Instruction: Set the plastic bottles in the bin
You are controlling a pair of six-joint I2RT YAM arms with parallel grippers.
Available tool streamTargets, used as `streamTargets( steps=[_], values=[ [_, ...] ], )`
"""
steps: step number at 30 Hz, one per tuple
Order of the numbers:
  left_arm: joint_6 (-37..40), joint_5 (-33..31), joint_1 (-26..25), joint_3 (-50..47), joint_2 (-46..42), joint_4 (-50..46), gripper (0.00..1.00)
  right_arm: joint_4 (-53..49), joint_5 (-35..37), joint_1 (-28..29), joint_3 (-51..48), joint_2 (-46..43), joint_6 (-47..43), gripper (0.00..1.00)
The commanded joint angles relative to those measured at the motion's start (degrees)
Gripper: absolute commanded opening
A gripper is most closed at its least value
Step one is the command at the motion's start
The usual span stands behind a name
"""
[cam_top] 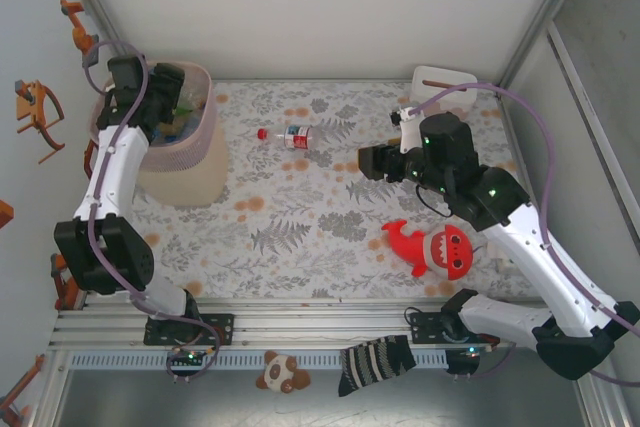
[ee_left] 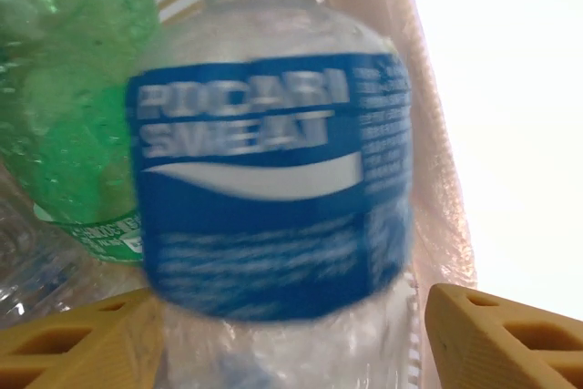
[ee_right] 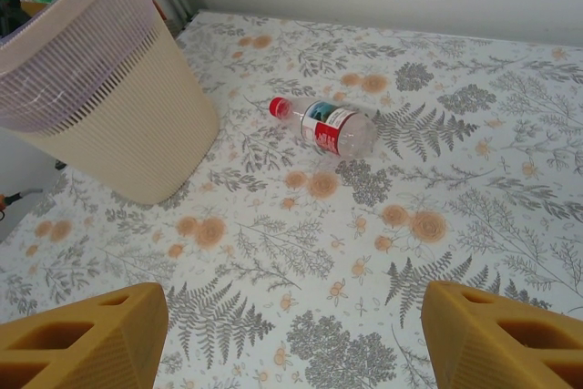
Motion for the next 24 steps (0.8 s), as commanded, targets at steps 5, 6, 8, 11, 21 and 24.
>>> streamTargets(
  steps=[5,6,8,11,21,24],
  values=[
    [-0.24,-2.43,0.50,4.75,-5.89,-9.99,0.84,0.81,0.13,0.45,0.02,-1.07,0.41,0.73],
    [0.22,-2.05,0.60,5.19,-6.24,-10.49,0.84,0.76,0.13,0.45,0.06,-1.07,0.40,0.73],
    [2.08,-0.26,0.97,6.09,-6.70,-10.34,0.80,0.76,0.13,0.43,0.15,-1.07,0.35,0.73],
    [6.76,3.88,1.55,7.28,-6.55,-7.11,0.69,0.80,0.02,0.45,0.38,-0.98,0.35,0.73],
    [17.94,13.86,4.38,23.08,6.97,-13.40,0.36,0.54,0.03,0.43,0.59,-1.22,0.17,0.73],
    [18.04,17.06,5.45,24.98,10.47,-12.83,0.28,0.42,0.15,0.49,0.59,-1.33,0.14,0.73]
  ],
)
